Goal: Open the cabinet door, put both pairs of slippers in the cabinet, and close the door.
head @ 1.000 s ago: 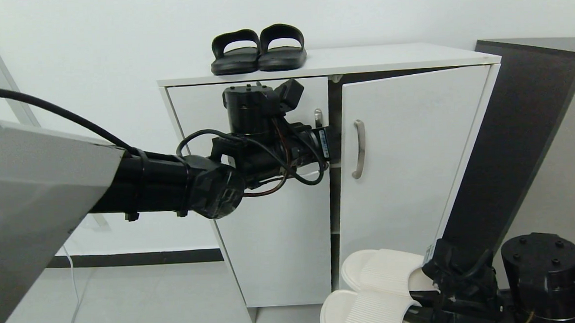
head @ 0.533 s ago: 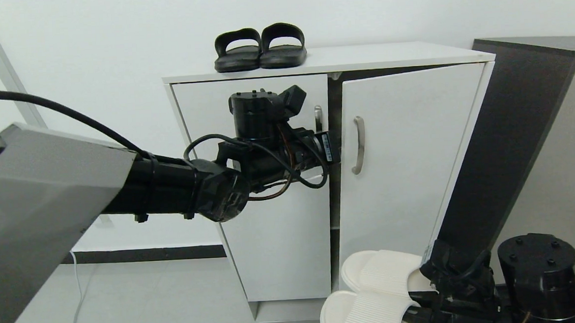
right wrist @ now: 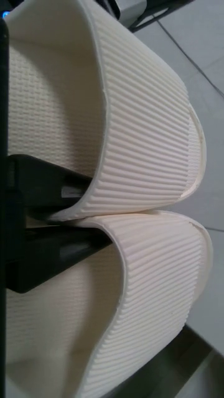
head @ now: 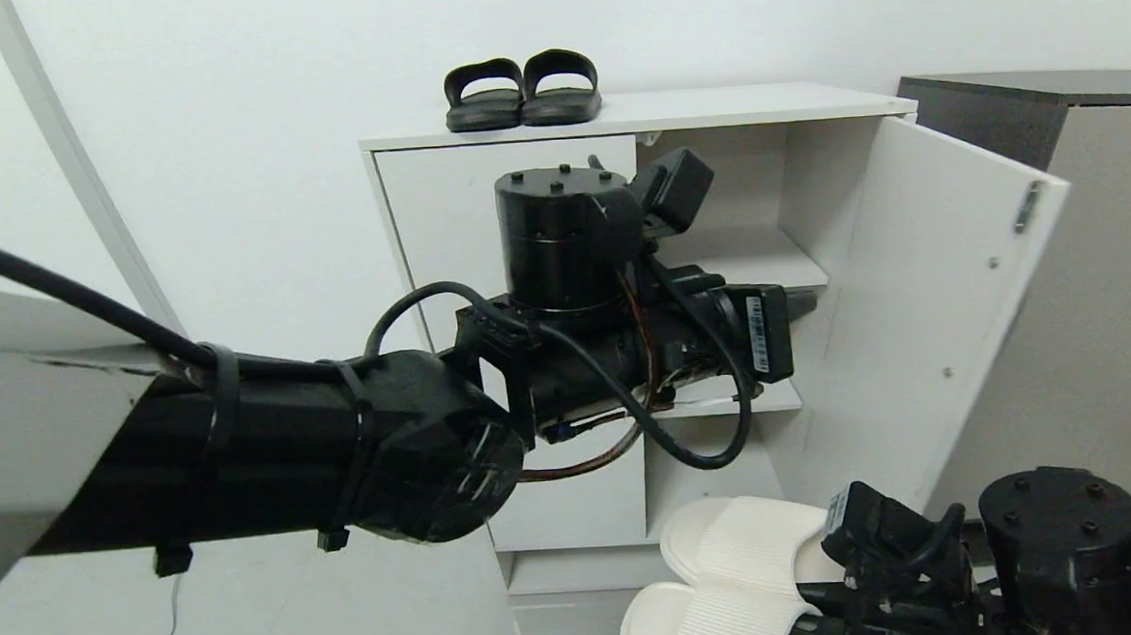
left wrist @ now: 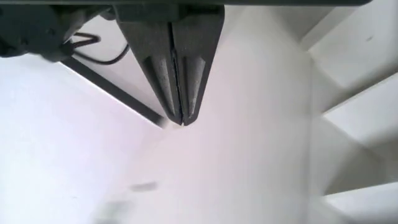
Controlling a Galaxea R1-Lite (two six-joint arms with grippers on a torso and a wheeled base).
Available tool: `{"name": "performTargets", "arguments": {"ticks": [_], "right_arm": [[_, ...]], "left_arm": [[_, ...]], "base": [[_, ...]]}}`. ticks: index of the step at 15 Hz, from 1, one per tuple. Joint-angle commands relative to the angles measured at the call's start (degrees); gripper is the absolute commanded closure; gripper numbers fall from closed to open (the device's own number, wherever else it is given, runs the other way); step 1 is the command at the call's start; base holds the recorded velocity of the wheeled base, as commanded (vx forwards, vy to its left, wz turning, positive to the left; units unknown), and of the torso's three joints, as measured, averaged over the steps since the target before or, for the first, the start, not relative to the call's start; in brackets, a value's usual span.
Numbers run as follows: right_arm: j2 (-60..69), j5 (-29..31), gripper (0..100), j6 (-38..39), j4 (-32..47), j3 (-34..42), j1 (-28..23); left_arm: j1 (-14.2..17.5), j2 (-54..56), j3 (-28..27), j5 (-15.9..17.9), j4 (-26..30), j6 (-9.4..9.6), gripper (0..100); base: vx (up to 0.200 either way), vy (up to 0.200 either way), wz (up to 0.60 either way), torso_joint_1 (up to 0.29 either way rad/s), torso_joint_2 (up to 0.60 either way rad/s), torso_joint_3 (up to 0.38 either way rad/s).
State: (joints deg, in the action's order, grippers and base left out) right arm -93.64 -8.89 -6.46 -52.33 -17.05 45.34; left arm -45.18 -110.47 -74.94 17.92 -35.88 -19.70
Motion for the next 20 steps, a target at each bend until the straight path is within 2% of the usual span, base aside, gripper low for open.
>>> {"name": "performTargets", "arguments": {"ticks": [1, 3, 6, 7, 9, 10, 11, 13, 14, 15, 16, 17, 18, 19, 20], "right_arm": [[0.03, 0.01, 100, -0.04, -0.05, 0.0, -0.34], [-0.06, 0.01, 100, -0.04, -0.05, -0.35, -1.66], [-0.41, -0.08, 100, 0.13, -0.05, -1.67, -4.12], [-0.58, -0.08, 100, 0.22, -0.05, -2.28, -4.64], [-1.29, -0.08, 100, 0.31, -0.05, -2.98, -5.08], [-1.9, -0.08, 100, 0.22, -0.05, -3.34, -5.17], [-2.96, -0.08, 100, 0.13, -0.05, -4.21, -5.17], [-3.75, 0.01, 100, 0.22, -0.05, -5.18, -5.26], [-3.57, 0.01, 100, 0.22, -0.05, -5.18, -5.26], [-3.4, 0.01, 100, 0.22, -0.05, -5.18, -5.26], [-3.31, 0.01, 100, 0.22, -0.14, -5.27, -5.35], [-3.31, 0.01, 100, 0.22, -0.14, -5.45, -5.43], [-3.4, 0.01, 100, 0.22, -0.14, -5.53, -5.43], [-3.57, 0.01, 100, 0.4, -0.14, -5.62, -5.43], [-3.66, 0.01, 100, 0.4, -0.14, -5.8, -5.61]], "left_arm": [[4.13, 2.81, 2.95, -0.17, -1.04, 0.1, 100], [8.09, 8.43, 9.11, -0.25, -1.21, 1.33, 100], [12.66, 24.51, 27.21, -0.25, -1.3, 3.62, 100], [13.54, 31.19, 33.8, -0.25, -1.21, 3.79, 100], [15.47, 43.06, 42.94, -0.43, -0.16, 3.7, 100], [16.88, 47.81, 46.37, -2.01, 0.98, 3.7, 100], [17.76, 53.61, 49.54, -5.88, 3.53, 3.79, 100], [17.93, 63.8, 53.14, -10.98, 10.21, 3.88, 100], [20.57, 68.99, 53.93, -12.21, 15.84, 4.41, 100], [22.41, 71.1, 54.19, -12.38, 18.47, 4.85, 100], [28.74, 76.37, 54.54, -13.17, 26.91, 6.25, 100], [33.4, 80.06, 55.25, -15.99, 31.22, 8.27, 100], [35.25, 81.56, 56.04, -17.57, 32.19, 9.33, 100], [39.03, 84.63, 59.91, -22.31, 32.62, 11.44, 100], [40.78, 87.53, 62.28, -25.57, 32.71, 11.79, 100]], "base": [[0.0, 0.0, 0.0, 0.0, 0.0, 0.0], [0.0, 0.0, 0.0, 0.0, 0.0, 0.0], [0.0, 0.0, 0.0, 0.0, 0.0, 0.0], [0.0, 0.0, 0.0, 0.0, 0.0, 0.0], [0.0, 0.0, 0.0, 0.0, 0.0, 0.0], [0.0, 0.0, 0.0, 0.0, 0.0, 0.0], [0.0, 0.0, 0.0, 0.0, 0.0, 0.0], [0.0, 0.0, 0.0, 0.0, 0.0, 0.0], [0.0, 0.0, 0.0, 0.0, 0.0, 0.0], [0.0, 0.0, 0.0, 0.0, 0.0, 0.0], [0.0, 0.0, 0.0, 0.0, 0.0, 0.0], [0.0, 0.0, 0.0, 0.0, 0.0, 0.0], [0.0, 0.0, 0.0, 0.0, 0.0, 0.0], [0.0, 0.0, 0.0, 0.0, 0.0, 0.0], [0.0, 0.0, 0.0, 0.0, 0.0, 0.0]]}}
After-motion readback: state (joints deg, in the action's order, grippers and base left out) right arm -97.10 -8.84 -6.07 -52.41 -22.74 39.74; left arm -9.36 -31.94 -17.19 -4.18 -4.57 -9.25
